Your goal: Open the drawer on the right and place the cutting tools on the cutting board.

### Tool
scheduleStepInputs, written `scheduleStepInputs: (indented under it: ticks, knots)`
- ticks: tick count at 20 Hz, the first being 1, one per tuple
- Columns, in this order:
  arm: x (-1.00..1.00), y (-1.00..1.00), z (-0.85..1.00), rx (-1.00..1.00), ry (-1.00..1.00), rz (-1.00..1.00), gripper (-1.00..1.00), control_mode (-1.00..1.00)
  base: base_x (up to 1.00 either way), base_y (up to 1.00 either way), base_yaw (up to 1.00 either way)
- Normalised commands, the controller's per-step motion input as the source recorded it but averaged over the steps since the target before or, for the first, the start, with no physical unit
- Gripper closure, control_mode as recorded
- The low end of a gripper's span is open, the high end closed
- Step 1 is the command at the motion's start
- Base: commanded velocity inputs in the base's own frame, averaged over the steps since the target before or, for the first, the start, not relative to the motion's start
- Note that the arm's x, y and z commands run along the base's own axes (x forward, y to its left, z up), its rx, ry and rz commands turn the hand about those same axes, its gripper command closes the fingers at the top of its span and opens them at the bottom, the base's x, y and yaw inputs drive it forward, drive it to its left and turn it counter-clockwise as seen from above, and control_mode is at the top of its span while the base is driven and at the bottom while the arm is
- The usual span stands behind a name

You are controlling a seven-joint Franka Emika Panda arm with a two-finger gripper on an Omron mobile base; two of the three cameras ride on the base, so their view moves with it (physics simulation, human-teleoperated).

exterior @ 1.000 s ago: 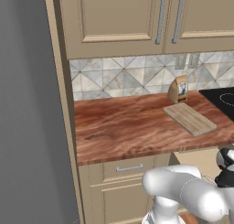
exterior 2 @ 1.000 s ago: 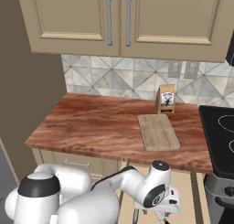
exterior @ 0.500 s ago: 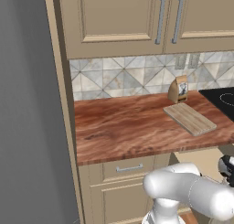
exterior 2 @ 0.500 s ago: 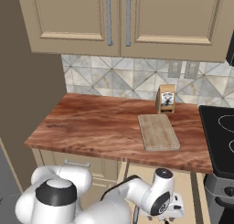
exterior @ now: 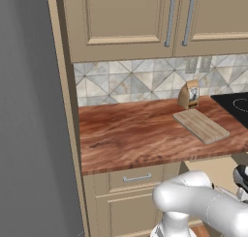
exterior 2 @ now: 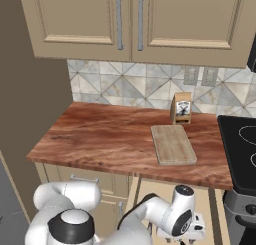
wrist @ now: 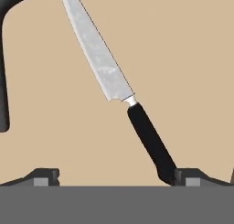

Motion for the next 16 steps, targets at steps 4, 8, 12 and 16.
scheduleStepInputs:
  ticks: [4, 8, 12, 16]
  knots:
    - [0.23, 0.00, -0.12, -0.01, 0.00, 0.00, -1.00, -1.00, 0.00, 0.00, 0.00]
    - [0.10, -0.03, -0.18, -0.02, 0.00, 0.00, -1.00, -1.00, 0.00, 0.00, 0.00]
    - [0.00, -0.06, -0.19, -0.01, 0.00, 0.00, -1.00, -1.00, 0.00, 0.00, 0.00]
    - [0.00, -0.17, -0.22, 0.00, 0.00, 0.00, -1.00, -1.00, 0.00, 0.00, 0.00]
